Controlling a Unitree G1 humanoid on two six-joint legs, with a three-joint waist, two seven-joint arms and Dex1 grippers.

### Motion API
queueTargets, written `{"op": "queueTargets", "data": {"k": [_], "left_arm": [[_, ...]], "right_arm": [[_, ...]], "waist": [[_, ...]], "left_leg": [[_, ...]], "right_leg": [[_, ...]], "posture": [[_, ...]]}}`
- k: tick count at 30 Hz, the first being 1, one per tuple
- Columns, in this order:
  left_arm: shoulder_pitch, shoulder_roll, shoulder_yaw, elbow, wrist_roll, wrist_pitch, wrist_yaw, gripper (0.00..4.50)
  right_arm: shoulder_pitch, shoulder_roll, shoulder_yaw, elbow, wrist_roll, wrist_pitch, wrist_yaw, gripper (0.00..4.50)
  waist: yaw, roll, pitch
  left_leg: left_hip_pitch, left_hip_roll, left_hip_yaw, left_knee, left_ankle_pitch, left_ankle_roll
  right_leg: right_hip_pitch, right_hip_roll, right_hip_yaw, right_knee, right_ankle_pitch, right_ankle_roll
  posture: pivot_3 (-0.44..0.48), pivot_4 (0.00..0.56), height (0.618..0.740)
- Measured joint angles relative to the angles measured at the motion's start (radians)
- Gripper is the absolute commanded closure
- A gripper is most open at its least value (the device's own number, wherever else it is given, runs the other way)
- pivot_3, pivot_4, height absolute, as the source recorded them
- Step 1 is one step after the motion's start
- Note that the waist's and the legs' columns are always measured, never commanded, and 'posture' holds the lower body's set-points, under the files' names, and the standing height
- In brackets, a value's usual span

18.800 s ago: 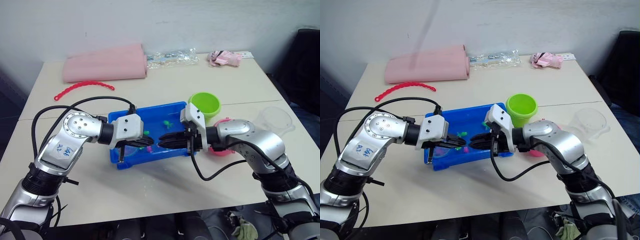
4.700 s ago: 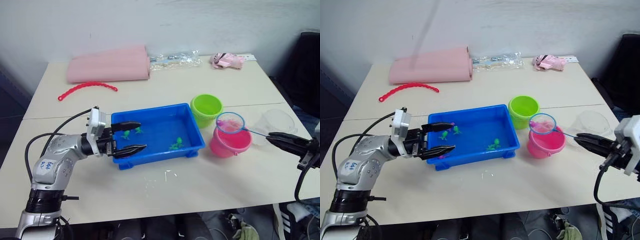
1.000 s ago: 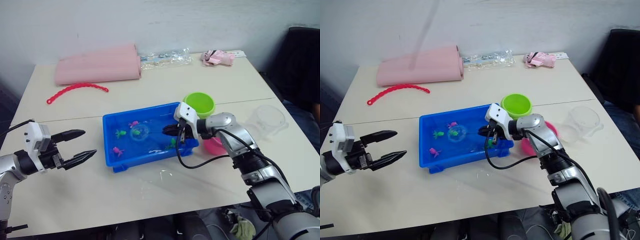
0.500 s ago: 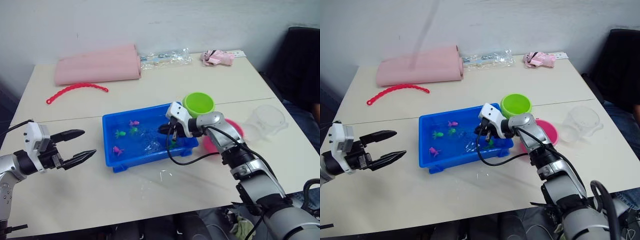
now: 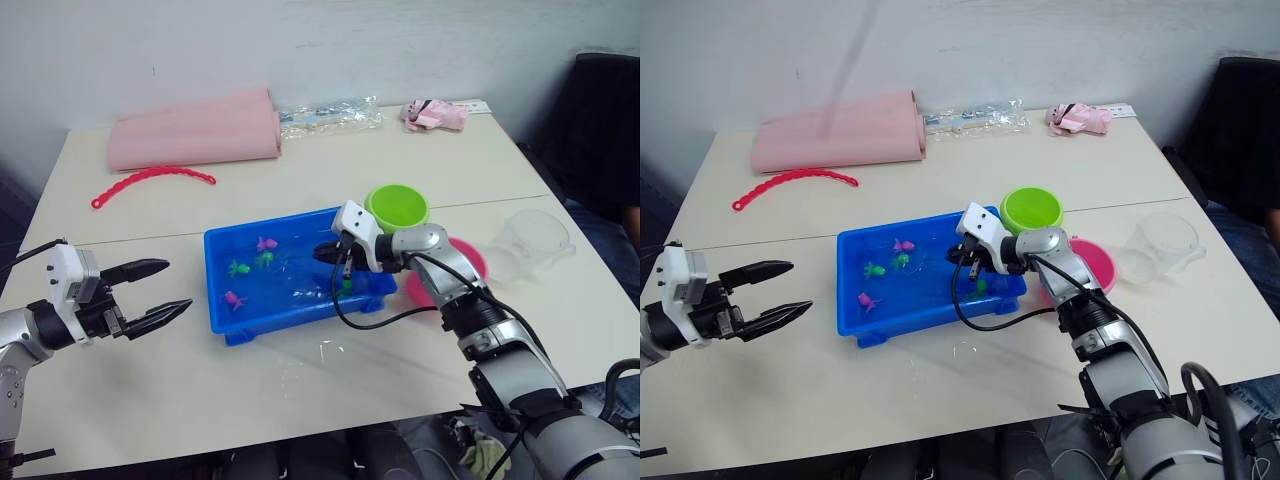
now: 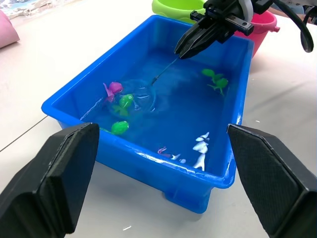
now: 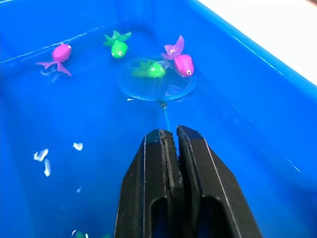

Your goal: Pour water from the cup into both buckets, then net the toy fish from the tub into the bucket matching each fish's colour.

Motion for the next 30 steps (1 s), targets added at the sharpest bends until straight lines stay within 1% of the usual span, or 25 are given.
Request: {"op": "queueTargets", "data": {"k": [10, 17, 22, 26, 30], "left_arm": [[-0.025, 0.0, -0.002, 0.025, 0.002, -0.012, -0.003, 0.03], [-0.031, 0.0, -0.003, 0.032, 0.008, -0.018, -0.003, 0.03], [-0.031, 0.0, -0.004, 0.033, 0.009, -0.019, -0.003, 0.03], [-0.031, 0.0, -0.004, 0.033, 0.009, -0.019, -0.003, 0.03], [-0.031, 0.0, -0.005, 0.033, 0.01, -0.019, -0.003, 0.03]], "right_arm": [[0.007, -0.012, -0.01, -0.009, 0.003, 0.049, 0.005, 4.5], [0.006, -0.013, -0.025, -0.023, 0.015, 0.145, 0.008, 4.5], [0.006, -0.016, -0.029, -0.025, 0.015, 0.157, 0.01, 4.5], [0.017, -0.035, -0.029, -0.089, 0.044, 0.246, 0.06, 4.5], [0.021, -0.023, -0.029, -0.09, 0.039, 0.23, 0.032, 4.5]], "waist": [[-0.001, 0.0, 0.0], [0.0, 0.0, 0.0], [0.0, 0.0, 0.0], [0.0, 0.0, 0.0], [-0.002, 0.0, 0.0]], "left_leg": [[0.0, 0.0, 0.0, 0.0, 0.0, 0.0], [0.0, 0.0, 0.0, 0.0, 0.0, 0.0], [0.0, 0.0, 0.0, 0.0, 0.0, 0.0], [0.0, 0.0, 0.0, -0.001, 0.0, 0.0], [0.0, 0.0, 0.0, -0.001, 0.0, 0.0]], "right_leg": [[0.0, 0.0, 0.0, 0.0, 0.0, 0.0], [0.0, 0.0, 0.0, -0.001, 0.0, 0.0], [0.0, 0.0, 0.0, -0.001, 0.0, 0.0], [0.0, 0.0, 0.0, -0.001, 0.0, 0.0], [0.0, 0.0, 0.0, -0.002, 0.0, 0.0]], "posture": [[0.0, 0.15, 0.74], [0.0, 0.15, 0.74], [0.0, 0.15, 0.74], [0.0, 0.15, 0.74], [0.0, 0.15, 0.74]]}}
